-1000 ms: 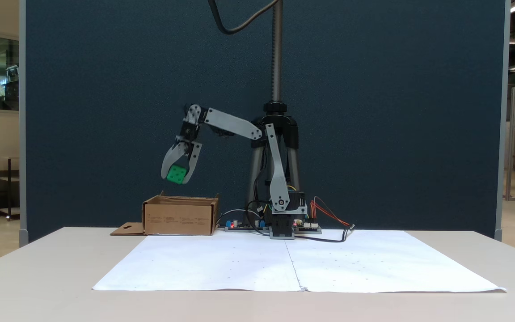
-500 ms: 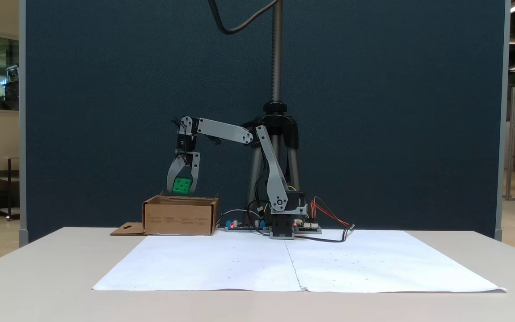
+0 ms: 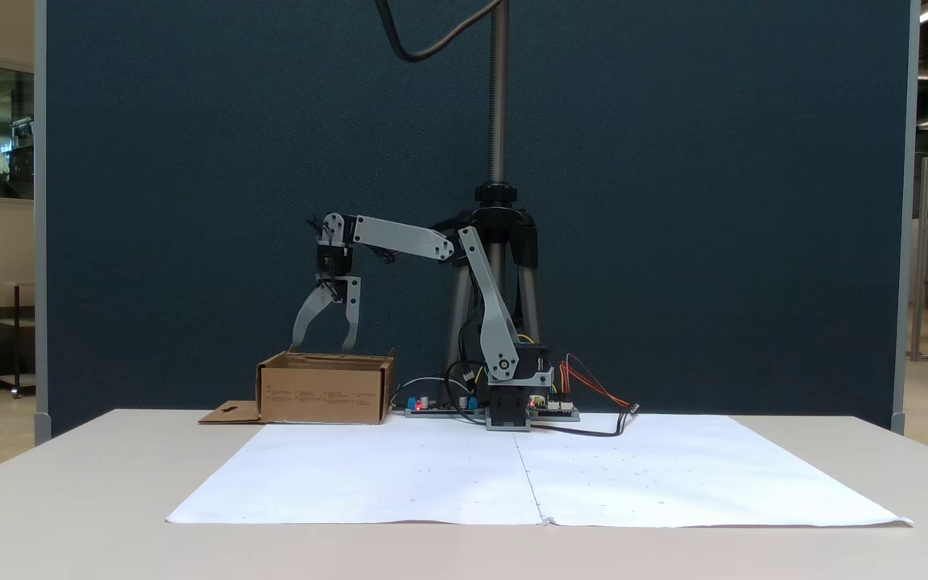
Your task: Grasp a green dice and put it in the bin.
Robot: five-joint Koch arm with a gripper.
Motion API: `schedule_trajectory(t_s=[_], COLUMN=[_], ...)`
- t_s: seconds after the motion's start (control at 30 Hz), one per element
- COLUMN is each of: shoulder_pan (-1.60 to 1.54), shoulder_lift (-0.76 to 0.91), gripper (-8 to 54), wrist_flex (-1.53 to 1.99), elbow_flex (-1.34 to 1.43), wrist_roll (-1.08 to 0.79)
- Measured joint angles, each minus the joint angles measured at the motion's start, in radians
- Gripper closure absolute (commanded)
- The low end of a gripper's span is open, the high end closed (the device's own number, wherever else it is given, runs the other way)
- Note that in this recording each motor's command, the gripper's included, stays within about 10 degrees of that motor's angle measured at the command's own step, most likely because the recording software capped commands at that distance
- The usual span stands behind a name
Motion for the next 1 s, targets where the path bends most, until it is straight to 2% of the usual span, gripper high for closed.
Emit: schedule_trajectory(t_s=[0.23,0.27,0.6,0.73,0.83,1.0], shoulder_pan=[-0.087,-0.100,-0.364,-0.548,-0.713,-1.009], shoulder_lift=[0.035,0.046,0.198,0.256,0.290,0.316], gripper=[5.9,4.5,4.5,4.5,0.4,0.7], wrist_flex=[0.087,0.107,0.150,0.150,0.152,0.147], elbow_flex=[0.000,0.000,0.000,-0.074,-0.123,-0.124], wrist_roll=[0.279,0.293,0.318,0.331,0.379,0.433])
